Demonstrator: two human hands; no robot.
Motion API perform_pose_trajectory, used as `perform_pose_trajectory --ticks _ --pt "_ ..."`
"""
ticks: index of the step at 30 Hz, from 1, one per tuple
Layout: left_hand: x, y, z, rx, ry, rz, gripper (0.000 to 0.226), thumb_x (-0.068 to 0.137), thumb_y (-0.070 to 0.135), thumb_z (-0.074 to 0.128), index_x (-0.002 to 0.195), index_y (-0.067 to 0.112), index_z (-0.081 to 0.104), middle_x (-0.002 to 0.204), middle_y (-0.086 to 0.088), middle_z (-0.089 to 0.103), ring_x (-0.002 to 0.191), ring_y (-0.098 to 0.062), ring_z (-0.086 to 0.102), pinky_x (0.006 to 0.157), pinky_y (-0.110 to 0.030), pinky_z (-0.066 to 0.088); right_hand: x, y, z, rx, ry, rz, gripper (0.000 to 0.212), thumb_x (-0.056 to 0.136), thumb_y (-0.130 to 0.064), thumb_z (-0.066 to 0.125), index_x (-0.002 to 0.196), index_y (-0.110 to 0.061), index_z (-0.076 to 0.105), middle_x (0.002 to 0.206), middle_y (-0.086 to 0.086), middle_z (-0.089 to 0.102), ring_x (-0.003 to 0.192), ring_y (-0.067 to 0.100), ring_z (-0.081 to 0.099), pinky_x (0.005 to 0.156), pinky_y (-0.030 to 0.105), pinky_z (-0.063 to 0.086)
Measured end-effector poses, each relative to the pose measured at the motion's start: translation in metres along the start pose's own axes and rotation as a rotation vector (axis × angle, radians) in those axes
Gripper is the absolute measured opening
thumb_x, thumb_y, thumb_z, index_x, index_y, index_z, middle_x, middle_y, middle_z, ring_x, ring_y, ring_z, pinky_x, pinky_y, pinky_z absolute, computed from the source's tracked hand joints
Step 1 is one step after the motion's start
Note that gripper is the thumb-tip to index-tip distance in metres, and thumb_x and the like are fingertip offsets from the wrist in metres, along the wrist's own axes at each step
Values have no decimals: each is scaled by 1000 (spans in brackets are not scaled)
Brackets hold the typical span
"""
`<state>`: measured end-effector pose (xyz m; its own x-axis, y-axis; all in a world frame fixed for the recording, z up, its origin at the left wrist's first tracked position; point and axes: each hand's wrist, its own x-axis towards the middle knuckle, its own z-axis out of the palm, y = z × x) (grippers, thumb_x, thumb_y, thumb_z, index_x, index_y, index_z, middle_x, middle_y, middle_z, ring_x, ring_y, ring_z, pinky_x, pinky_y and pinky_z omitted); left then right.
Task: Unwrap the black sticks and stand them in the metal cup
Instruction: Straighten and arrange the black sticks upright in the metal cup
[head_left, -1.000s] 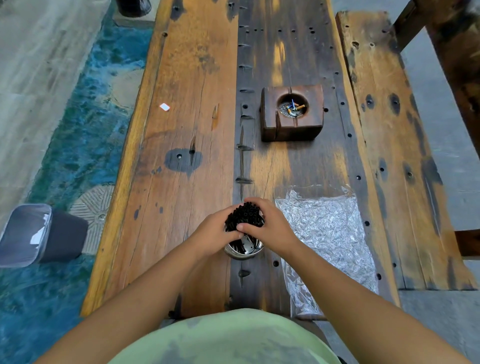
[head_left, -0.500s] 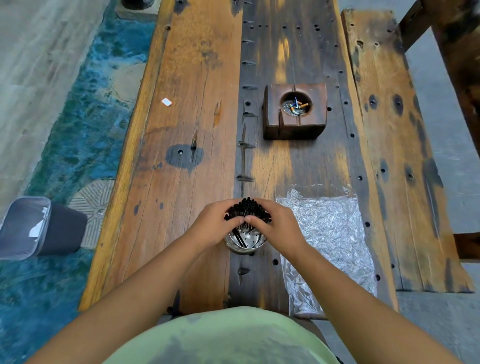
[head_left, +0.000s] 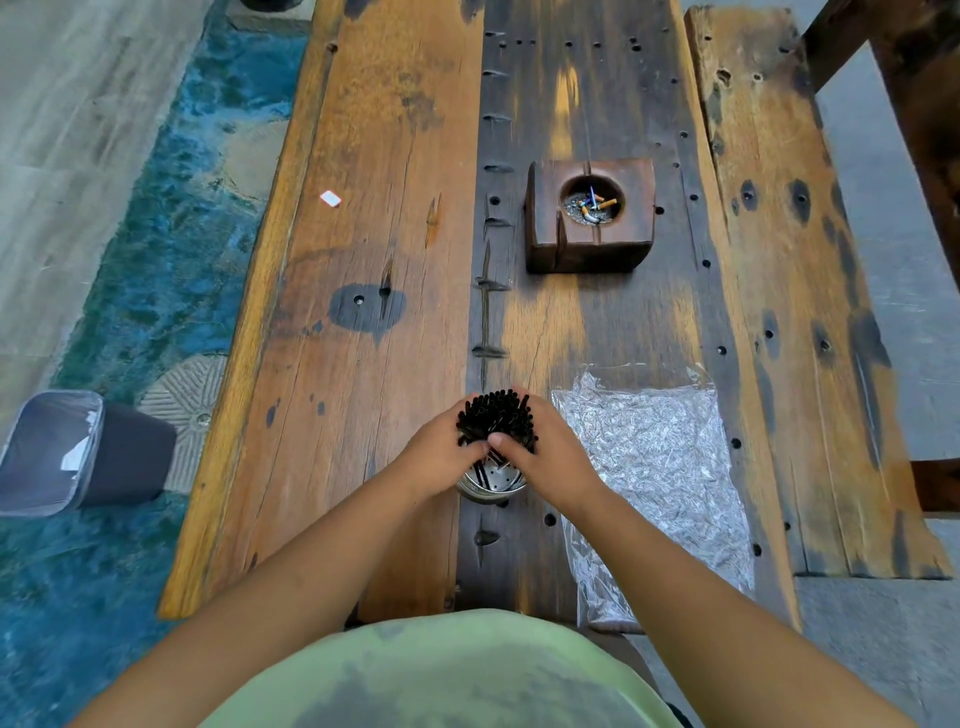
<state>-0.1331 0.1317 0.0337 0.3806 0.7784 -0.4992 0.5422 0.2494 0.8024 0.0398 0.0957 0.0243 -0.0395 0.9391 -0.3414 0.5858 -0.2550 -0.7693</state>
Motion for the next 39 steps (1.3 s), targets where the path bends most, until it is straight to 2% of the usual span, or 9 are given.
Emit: perform_pose_trajectory --ticks 4,9,13,18,22,29,33,37,39 --pt "6 7 -4 189 9 82 49 93 16 61 140 24 50 125 2 66 113 -13 59 90 -20 43 7 -8 -10 -49 -49 -69 41 95 -38 61 132 -21 58 122 0 64 113 16 60 96 35 49" --pt "6 8 -11 215 2 114 51 92 15 63 140 26 50 115 7 66 103 -6 56 75 -3 34 9 -13 -23 -34 -125 -37 35 96 -38 63 125 -20 63 111 1 69 100 16 66 85 32 53" --pt "5 5 -10 128 -36 70 60 84 15 72 139 28 51 110 6 68 102 -12 63 76 -14 44 8 -15 -26 -36 -131 -42 40 93 -39 65 128 -20 61 111 1 70 99 15 65 86 32 53" --pt "11 10 -6 68 -15 106 36 90 26 67 125 31 61 106 6 72 99 -12 67 88 -30 54 7 -9 -21 -43 -125 -21 37 94 -41 63 126 -23 61 111 0 69 100 15 64 84 32 51" --pt "16 13 -10 50 -68 86 13 93 33 63 104 27 68 98 3 73 95 -15 69 90 -41 56 5 -15 -26 18 -132 13 17 100 -40 55 104 -25 62 96 -4 68 90 12 66 77 27 51" --pt "14 11 -16 -116 -150 93 21 91 31 67 111 34 66 105 4 73 103 -15 69 90 -31 54 7 -16 -31 46 -156 -10 32 96 -41 60 120 -20 64 106 0 71 97 14 68 82 31 57" --pt "12 11 -9 -207 -105 41 9 95 25 62 101 23 68 99 1 73 98 -16 70 83 -25 54 7 -16 -24 142 -92 55 23 98 -40 59 103 -19 68 95 -2 72 91 13 69 79 29 55" --pt "12 11 -10 -204 -128 23 10 96 29 60 102 29 68 100 4 74 100 -14 70 84 -23 53 6 -17 -25 103 -70 55 21 98 -40 57 89 -23 66 85 -4 69 85 16 68 74 30 53" --pt "10 12 -11 -208 -137 66 23 95 29 63 117 33 65 109 5 73 104 -10 68 88 -22 54 4 -15 -25 131 -106 30 18 98 -40 58 107 -27 66 99 -5 70 94 13 67 80 28 52"
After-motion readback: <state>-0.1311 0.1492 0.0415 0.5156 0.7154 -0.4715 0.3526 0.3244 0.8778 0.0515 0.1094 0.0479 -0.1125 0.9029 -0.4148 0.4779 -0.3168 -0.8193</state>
